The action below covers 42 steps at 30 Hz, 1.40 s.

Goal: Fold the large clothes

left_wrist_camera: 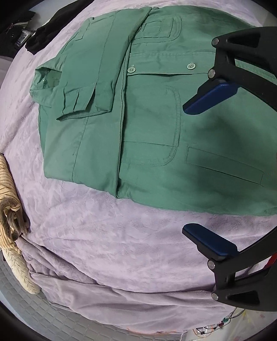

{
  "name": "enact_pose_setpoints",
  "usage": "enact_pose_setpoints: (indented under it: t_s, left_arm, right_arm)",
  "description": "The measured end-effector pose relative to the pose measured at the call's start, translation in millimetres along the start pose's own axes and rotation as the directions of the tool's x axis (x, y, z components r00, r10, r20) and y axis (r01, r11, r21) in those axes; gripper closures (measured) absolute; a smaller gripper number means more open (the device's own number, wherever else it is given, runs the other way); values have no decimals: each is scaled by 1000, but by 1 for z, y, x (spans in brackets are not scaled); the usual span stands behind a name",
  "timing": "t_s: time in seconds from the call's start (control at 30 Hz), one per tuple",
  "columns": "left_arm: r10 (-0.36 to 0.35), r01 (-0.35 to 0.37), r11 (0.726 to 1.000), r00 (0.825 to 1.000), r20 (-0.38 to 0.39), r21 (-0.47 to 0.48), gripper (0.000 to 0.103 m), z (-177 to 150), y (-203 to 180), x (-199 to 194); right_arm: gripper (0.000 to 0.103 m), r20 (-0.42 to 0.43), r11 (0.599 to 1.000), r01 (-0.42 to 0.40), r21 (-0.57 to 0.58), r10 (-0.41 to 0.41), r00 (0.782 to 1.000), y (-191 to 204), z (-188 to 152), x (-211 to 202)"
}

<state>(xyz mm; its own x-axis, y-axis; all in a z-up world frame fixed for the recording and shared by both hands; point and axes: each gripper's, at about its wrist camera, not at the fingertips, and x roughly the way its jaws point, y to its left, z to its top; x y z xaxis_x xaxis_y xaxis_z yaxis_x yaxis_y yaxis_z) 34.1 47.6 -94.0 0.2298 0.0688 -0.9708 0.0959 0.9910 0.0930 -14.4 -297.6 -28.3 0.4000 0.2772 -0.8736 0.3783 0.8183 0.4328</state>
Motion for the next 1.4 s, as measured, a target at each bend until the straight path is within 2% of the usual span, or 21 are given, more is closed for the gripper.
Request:
enact_pose_setpoints:
  t_s: [0.1, 0.23, 0.53, 0.9, 1.4]
  left_arm:
    - [-13, 14, 1000, 1000, -9, 21, 1, -5, 2, -5]
    - [-32, 33, 999, 999, -15, 30, 1, -13, 5, -12]
    - [-34, 37, 998, 998, -48, 48, 1, -31, 9, -14]
    - [-20, 24, 998, 997, -78, 56, 1, -46, 15, -12]
    - [-8, 17, 997, 994, -111, 75, 1, -58, 21, 8]
  right_arm:
    - [0, -22, 1000, -19, -7, 18, 1000, 11, -5, -1]
    - [0, -110, 1000, -29, -9, 28, 994, 19, -15, 6]
    - [0, -195, 999, -26, 48, 35, 980, 9, -39, 8]
    - [0, -215, 995, -25, 101, 46, 975, -7, -50, 3]
    - [0, -243, 994, -17, 111, 44, 969, -16, -51, 11]
